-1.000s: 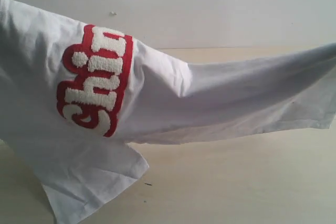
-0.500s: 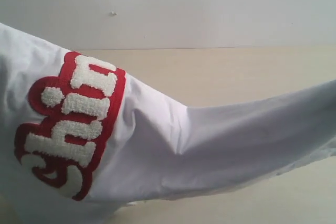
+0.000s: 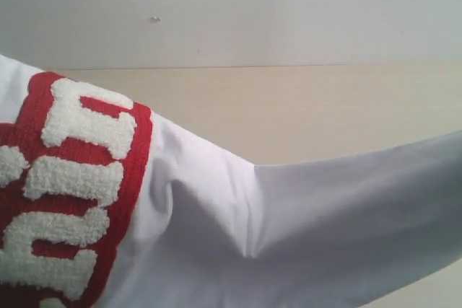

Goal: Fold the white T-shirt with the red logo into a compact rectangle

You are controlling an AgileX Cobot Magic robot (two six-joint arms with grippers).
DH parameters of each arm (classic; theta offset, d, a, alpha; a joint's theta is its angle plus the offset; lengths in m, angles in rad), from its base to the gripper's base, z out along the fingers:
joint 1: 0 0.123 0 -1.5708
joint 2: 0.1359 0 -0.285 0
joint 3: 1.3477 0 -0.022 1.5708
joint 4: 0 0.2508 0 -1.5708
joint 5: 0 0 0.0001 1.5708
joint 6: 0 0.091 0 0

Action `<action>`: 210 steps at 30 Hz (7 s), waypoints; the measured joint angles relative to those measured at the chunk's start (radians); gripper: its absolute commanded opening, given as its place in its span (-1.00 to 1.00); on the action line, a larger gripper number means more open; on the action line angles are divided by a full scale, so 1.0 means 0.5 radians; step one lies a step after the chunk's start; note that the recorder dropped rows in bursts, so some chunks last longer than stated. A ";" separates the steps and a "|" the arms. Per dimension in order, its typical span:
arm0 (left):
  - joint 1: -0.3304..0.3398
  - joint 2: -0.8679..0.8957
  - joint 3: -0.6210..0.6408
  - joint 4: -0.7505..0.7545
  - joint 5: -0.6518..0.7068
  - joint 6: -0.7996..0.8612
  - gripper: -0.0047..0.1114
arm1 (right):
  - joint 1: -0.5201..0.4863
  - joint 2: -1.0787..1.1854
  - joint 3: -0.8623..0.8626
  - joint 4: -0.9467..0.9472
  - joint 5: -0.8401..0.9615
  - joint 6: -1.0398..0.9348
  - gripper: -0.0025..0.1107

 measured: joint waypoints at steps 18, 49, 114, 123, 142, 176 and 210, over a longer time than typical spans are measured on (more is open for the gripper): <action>-0.080 0.635 0.396 0.263 -0.415 -0.018 -0.92 | 0.000 0.457 0.289 -0.037 -0.123 0.012 -0.96; 0.083 2.333 0.428 0.074 -2.209 -0.015 -0.92 | 0.014 2.106 0.294 -1.412 -1.895 1.657 -0.60; 0.103 2.215 0.428 -0.216 -2.120 -0.597 -0.18 | 0.297 2.463 0.252 -1.246 -1.771 1.831 -0.96; 0.103 2.380 0.428 -0.224 -1.624 -0.597 -0.66 | 0.294 2.374 0.286 -1.127 -1.674 1.824 -0.96; 0.103 2.592 0.516 -0.282 -1.180 -0.635 -0.51 | 0.290 2.371 0.286 -1.022 -1.615 1.741 -0.96; -0.366 1.622 1.240 -0.353 -0.779 -0.264 -0.09 | 0.290 1.903 0.294 -1.115 -1.353 1.999 -0.96; -1.037 2.016 1.249 0.421 -1.445 0.027 -0.54 | 0.290 1.903 0.294 -1.019 -1.365 1.995 -0.96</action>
